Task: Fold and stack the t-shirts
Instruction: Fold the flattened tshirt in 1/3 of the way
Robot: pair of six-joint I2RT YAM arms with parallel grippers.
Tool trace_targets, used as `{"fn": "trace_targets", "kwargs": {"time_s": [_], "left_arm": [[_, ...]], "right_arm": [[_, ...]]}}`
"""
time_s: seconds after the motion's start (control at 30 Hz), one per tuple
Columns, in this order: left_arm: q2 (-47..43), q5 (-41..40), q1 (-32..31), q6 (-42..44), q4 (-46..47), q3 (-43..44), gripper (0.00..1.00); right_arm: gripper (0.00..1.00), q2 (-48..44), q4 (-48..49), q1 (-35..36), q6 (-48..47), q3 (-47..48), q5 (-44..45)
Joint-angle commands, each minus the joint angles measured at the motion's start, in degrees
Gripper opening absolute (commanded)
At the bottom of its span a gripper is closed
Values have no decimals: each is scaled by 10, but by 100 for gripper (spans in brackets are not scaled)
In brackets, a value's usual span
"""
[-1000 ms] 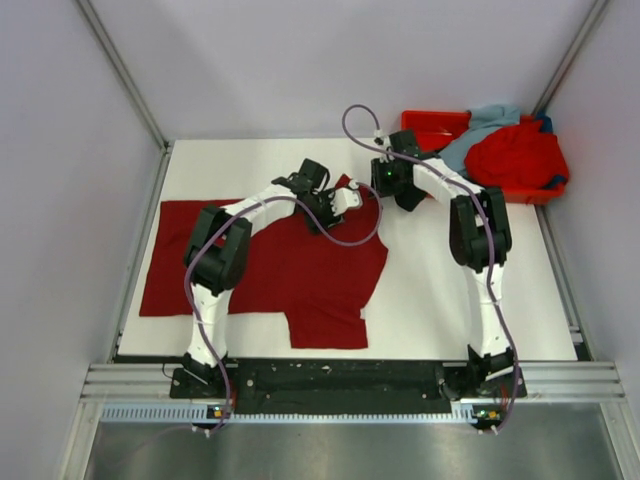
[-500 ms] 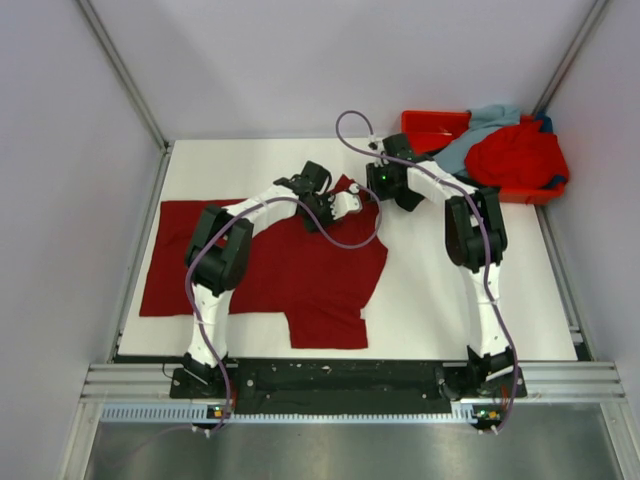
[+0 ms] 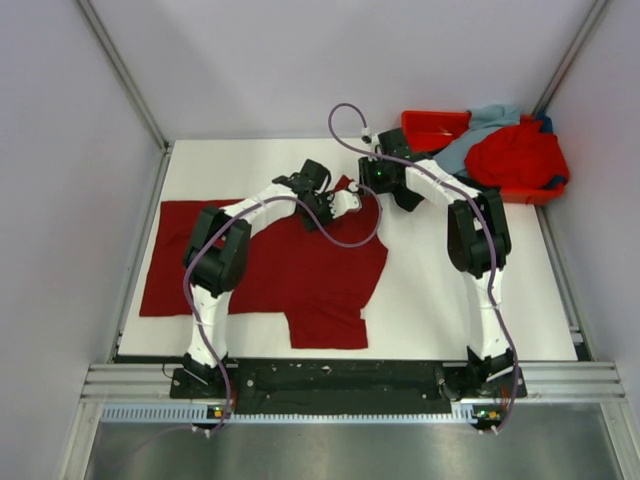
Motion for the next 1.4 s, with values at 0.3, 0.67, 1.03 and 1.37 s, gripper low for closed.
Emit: {"fn": "trace_targets", "kwargs": {"time_s": [0.3,0.67,1.03,1.37], "left_arm": [[-44,7,-1,-5,-10,20,0],[-45,10,-1,0,-14,13,0],[-46,-4,2,-1,-12,17,0],[-54,-4,13,5,-13,25,0]], "right_arm": [[38,25,24,5,3,-7,-30],[43,24,25,-4,-2,-22,12],[3,12,31,-7,9,-23,-8],[0,-46,30,-5,-8,-52,16]]}}
